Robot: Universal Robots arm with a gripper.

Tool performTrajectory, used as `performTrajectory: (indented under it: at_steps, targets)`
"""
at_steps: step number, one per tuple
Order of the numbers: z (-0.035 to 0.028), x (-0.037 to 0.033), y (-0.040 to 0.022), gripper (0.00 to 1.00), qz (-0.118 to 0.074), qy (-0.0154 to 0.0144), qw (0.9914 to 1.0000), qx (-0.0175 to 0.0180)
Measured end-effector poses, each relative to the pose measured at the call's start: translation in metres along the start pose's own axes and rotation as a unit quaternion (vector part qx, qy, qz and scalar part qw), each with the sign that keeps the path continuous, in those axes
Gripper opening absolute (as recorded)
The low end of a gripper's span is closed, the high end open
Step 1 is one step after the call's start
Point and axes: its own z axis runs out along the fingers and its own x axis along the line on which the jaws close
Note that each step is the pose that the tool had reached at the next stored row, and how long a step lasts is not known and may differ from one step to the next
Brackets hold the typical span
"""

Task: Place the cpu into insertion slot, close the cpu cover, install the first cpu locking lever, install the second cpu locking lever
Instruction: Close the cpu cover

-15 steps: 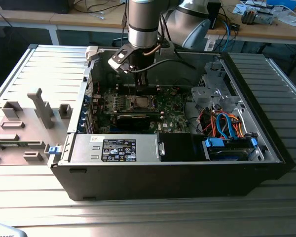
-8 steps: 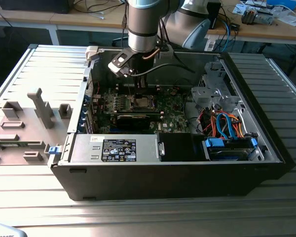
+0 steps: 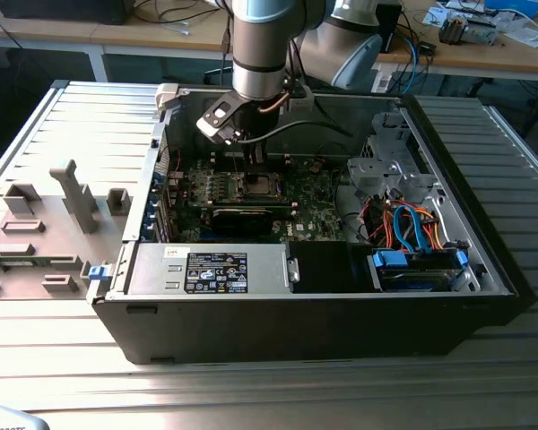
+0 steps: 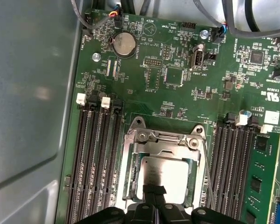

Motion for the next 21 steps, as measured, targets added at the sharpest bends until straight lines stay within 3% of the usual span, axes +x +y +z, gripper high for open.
performTrajectory:
  at_steps: [17, 21]
  targets:
    - [0.0034, 0.0003, -0.0025, 0.11, 0.0, -0.0007, 1.0, 0.0002]
    - [-0.0042, -0.0011, 0.0045, 0.11, 0.0, -0.0003, 1.0, 0.0001]
